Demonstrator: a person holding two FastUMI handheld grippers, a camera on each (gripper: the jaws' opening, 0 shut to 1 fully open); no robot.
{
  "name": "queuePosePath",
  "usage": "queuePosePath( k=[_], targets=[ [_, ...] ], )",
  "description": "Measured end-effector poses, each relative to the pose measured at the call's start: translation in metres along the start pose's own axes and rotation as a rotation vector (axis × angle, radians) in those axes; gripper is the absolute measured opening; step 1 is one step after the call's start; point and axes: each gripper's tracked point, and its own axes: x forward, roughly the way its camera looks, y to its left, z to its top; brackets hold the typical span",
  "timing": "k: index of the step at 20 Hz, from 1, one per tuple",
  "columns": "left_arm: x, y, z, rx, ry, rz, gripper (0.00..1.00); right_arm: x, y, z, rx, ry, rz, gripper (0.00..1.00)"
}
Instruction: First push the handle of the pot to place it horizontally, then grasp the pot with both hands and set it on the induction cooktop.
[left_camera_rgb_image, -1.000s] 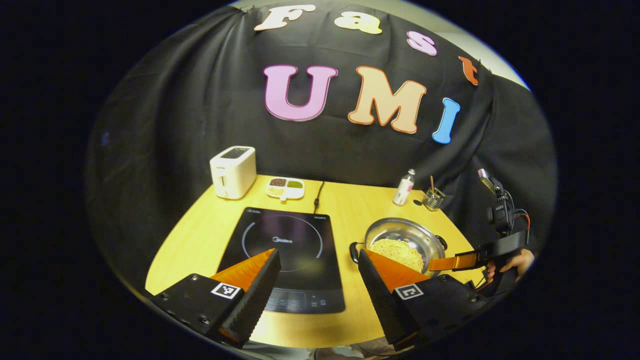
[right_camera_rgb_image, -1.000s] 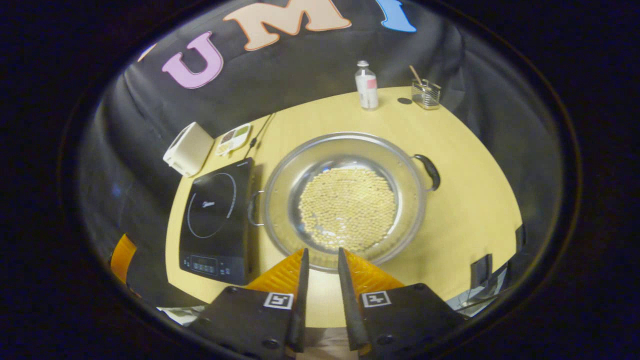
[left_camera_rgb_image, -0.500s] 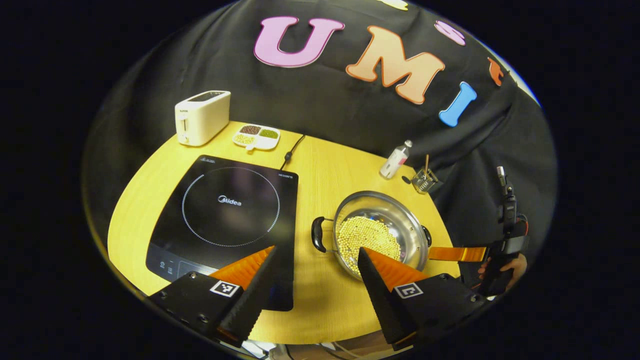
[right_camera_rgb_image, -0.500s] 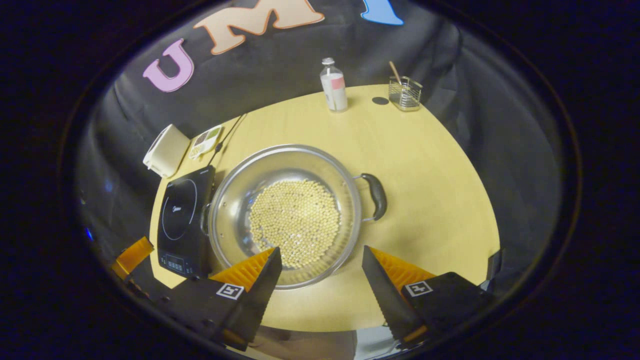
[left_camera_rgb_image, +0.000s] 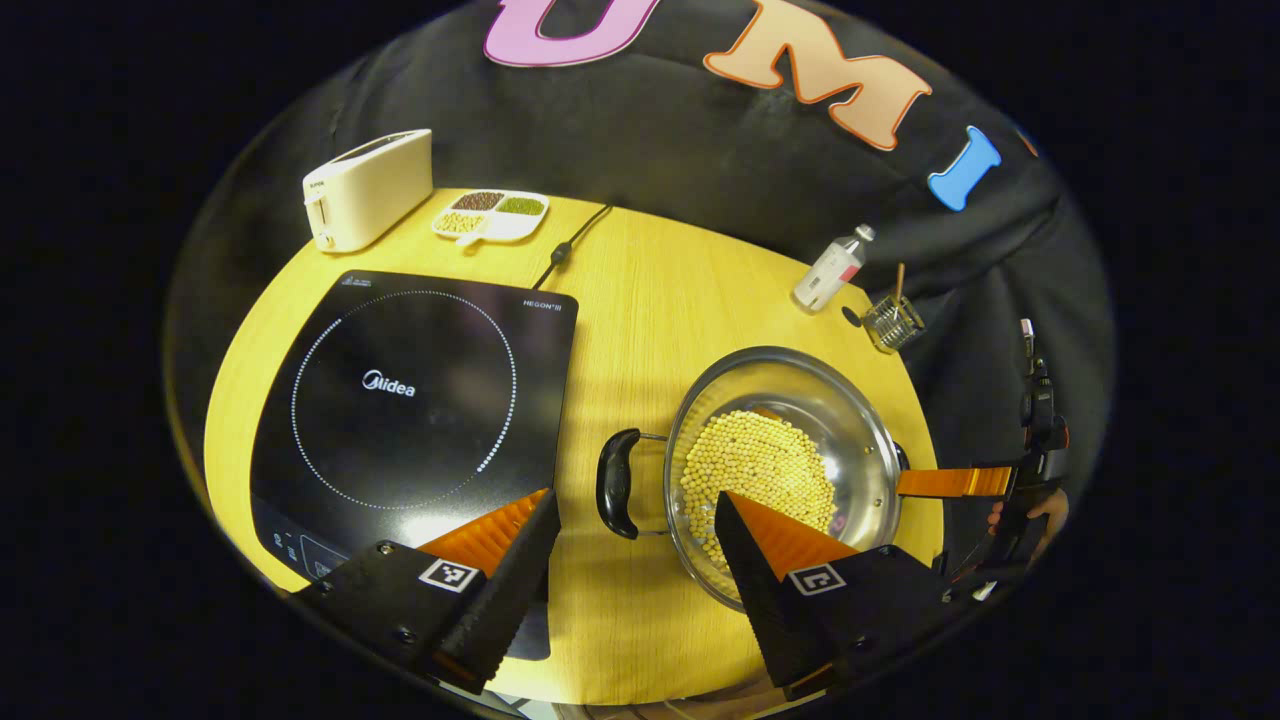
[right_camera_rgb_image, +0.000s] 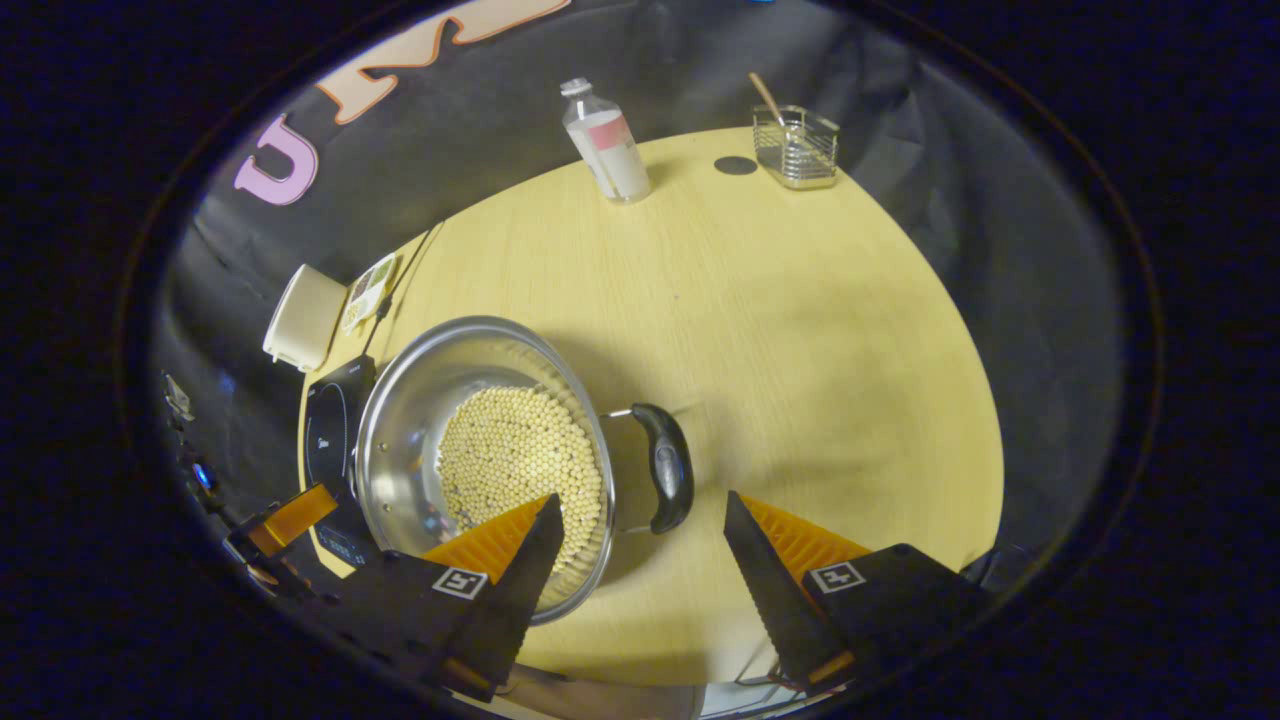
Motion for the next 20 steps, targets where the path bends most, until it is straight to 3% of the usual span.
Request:
queuePosePath(
  k=[1, 2, 6, 7, 9, 11, 12, 13, 14, 15, 16, 17, 18, 20],
  targets=[
    [0.006, 0.001, -0.001, -0.003, 0.021, 0.003, 0.96, 0.007, -0.002, 0.001, -0.002, 0.011, 0.011, 1.00],
    [0.012, 0.004, -0.003, -0.006, 0.039, 0.011, 1.00, 0.013, -0.001, 0.003, 0.003, 0.024, 0.024, 0.94],
    [0.030, 0.006, -0.005, -0.019, 0.086, 0.021, 0.96, 0.034, 0.002, 0.006, 0.030, 0.058, 0.077, 0.94],
    [0.035, 0.004, -0.007, -0.015, 0.105, 0.019, 0.96, 0.039, 0.001, 0.005, 0.031, 0.070, 0.082, 1.00],
    [0.043, 0.003, -0.012, 0.004, 0.136, 0.033, 0.96, 0.047, 0.001, 0.002, 0.030, 0.101, 0.092, 1.00],
    [0.050, -0.001, -0.014, 0.015, 0.159, 0.030, 0.96, 0.054, 0.003, -0.001, 0.022, 0.125, 0.104, 0.99],
    [0.055, -0.003, -0.015, 0.019, 0.169, 0.027, 0.94, 0.057, 0.004, -0.002, 0.014, 0.133, 0.106, 0.91],
    [0.059, -0.003, -0.016, 0.021, 0.179, 0.026, 0.94, 0.060, 0.005, -0.005, 0.009, 0.140, 0.108, 0.99],
    [0.063, -0.003, -0.017, 0.020, 0.186, 0.025, 0.98, 0.062, 0.007, -0.005, 0.006, 0.147, 0.113, 0.90],
    [0.066, -0.004, -0.017, 0.020, 0.193, 0.023, 0.92, 0.063, 0.008, -0.006, 0.004, 0.147, 0.120, 0.97],
    [0.069, -0.004, -0.018, 0.018, 0.196, 0.020, 0.90, 0.063, 0.010, -0.005, 0.009, 0.152, 0.129, 0.97],
    [0.071, -0.004, -0.018, 0.017, 0.199, 0.019, 0.89, 0.064, 0.012, -0.003, 0.015, 0.152, 0.139, 0.89],
    [0.074, -0.003, -0.019, 0.017, 0.205, 0.024, 0.92, 0.066, 0.013, -0.002, 0.024, 0.152, 0.149, 0.89],
    [0.076, 0.002, -0.022, 0.015, 0.227, 0.044, 0.80, 0.068, 0.013, -0.004, 0.026, 0.161, 0.152, 0.70]
  ],
)
